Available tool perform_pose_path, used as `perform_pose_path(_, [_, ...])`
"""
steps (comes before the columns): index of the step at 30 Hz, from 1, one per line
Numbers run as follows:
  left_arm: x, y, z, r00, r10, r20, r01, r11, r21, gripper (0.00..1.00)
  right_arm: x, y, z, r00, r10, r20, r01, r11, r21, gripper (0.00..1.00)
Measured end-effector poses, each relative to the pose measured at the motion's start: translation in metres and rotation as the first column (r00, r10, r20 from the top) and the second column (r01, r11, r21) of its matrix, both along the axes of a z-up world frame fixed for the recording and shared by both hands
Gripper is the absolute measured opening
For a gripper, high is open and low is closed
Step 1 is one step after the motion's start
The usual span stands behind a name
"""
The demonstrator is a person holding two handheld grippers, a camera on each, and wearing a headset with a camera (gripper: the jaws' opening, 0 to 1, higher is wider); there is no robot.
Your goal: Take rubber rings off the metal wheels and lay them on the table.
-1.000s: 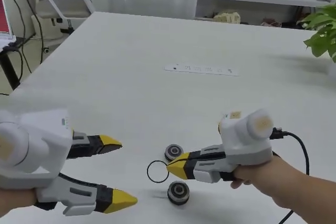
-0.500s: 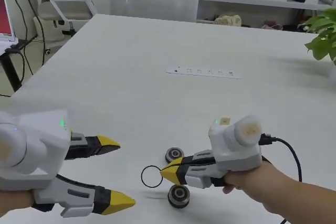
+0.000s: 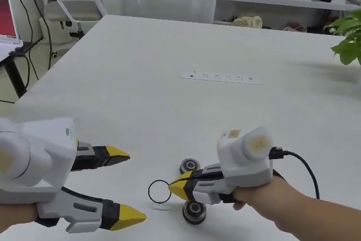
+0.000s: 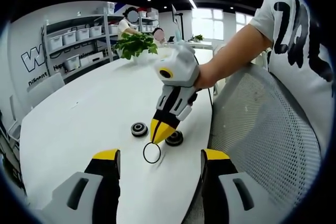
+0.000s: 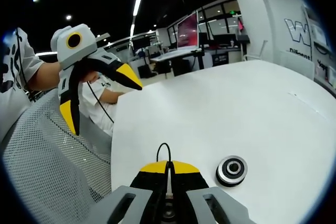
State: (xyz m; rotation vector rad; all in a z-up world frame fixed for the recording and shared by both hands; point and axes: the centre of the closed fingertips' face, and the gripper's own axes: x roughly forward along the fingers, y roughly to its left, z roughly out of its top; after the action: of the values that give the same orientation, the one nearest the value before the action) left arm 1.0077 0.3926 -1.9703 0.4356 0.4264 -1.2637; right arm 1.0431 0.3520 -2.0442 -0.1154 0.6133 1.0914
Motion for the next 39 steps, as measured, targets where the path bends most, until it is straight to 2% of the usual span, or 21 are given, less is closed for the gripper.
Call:
perform_pose_path(11, [0.0, 0.003, -0.002, 1.0, 0.008, -0.003, -0.008, 1.0, 0.003, 0.6, 0.002, 0.001, -0.009, 1.0, -0.006, 0.003, 0.006, 1.0, -0.024, 0.0])
perform_pose_path(19, [0.0, 0.003, -0.002, 1.0, 0.011, -0.003, -0.011, 1.0, 0.004, 0.6, 0.004, 0.001, -0.009, 1.0, -0.004, 0.013, 0.005, 1.0, -0.029, 0.01])
perform_pose_path(30, [0.001, 0.003, -0.001, 1.0, 0.01, 0.0, -0.01, 1.0, 0.005, 0.6, 0.004, 0.0, -0.002, 1.0, -0.008, 0.024, 0.009, 1.0, -0.014, 0.09])
perform_pose_path(39, [0.001, -0.001, 0.0, 1.0, 0.001, 0.001, -0.001, 1.0, 0.009, 0.6, 0.002, -0.007, 0.012, 0.999, -0.003, 0.045, 0.003, 1.0, 0.004, 0.13])
